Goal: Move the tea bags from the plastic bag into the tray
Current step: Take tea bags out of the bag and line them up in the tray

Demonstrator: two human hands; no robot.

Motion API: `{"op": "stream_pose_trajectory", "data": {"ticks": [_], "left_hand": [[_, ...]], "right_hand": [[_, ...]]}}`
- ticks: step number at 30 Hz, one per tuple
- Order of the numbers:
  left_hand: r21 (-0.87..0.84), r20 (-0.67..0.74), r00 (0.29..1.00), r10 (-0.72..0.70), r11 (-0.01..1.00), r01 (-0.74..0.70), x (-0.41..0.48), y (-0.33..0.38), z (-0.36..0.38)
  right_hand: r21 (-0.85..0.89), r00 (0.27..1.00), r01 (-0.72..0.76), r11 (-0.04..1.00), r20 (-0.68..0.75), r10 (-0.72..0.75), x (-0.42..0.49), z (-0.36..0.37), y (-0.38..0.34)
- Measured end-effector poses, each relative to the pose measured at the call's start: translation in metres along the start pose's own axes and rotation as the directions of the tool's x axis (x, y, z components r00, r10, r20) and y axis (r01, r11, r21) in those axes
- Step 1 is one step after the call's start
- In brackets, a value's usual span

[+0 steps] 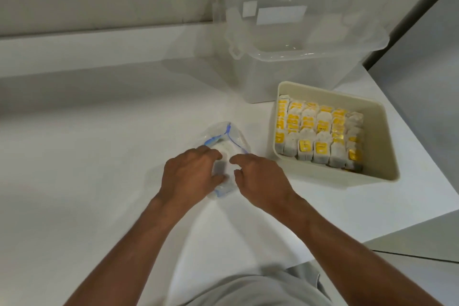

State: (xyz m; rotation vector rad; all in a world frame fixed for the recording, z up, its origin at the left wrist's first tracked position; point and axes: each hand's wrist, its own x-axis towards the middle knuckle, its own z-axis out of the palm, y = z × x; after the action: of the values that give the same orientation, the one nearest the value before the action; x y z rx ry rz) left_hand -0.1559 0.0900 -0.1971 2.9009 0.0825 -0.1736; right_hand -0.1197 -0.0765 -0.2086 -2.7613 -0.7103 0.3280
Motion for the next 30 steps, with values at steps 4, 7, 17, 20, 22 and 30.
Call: {"op": "stream_pose_trajectory", "data": {"ticks": [4,7,17,20,22,30], "left_hand": [[-0.070,0.061,0.995,-0.080,0.994,0.084,-0.002,-0.008,0.003],[-0.021,0.038,0.996,-0.079,0.997,0.079,0.006,-0.010,0.002],[0.143,-0.018,1.000,-0.025,0.989,0.027,0.027,-0.005,0.017],[0.071,-0.031,0.999,-0.024,0.997,0.026,0.031,-0.008,0.018],[0.050,-0.034,0.999,-0.029,0.998,0.031,0.034,-0.009,0.019],[0.008,-0.067,0.997,-0.036,0.999,0.036,0.033,-0.014,0.019]], "right_hand": [[-0.145,0.999,-0.009,0.989,0.037,0.014,0.003,0.004,0.002],[-0.135,1.000,0.008,0.991,0.018,-0.006,0.016,-0.002,-0.006],[-0.174,0.993,-0.114,0.978,-0.032,0.110,0.044,0.025,-0.016],[-0.155,0.990,-0.135,0.979,-0.069,0.125,0.045,0.027,-0.014],[-0.137,0.990,-0.130,0.982,-0.075,0.121,0.047,0.027,-0.013],[0.371,0.963,-0.226,0.901,-0.054,0.264,0.043,0.019,-0.008]]}}
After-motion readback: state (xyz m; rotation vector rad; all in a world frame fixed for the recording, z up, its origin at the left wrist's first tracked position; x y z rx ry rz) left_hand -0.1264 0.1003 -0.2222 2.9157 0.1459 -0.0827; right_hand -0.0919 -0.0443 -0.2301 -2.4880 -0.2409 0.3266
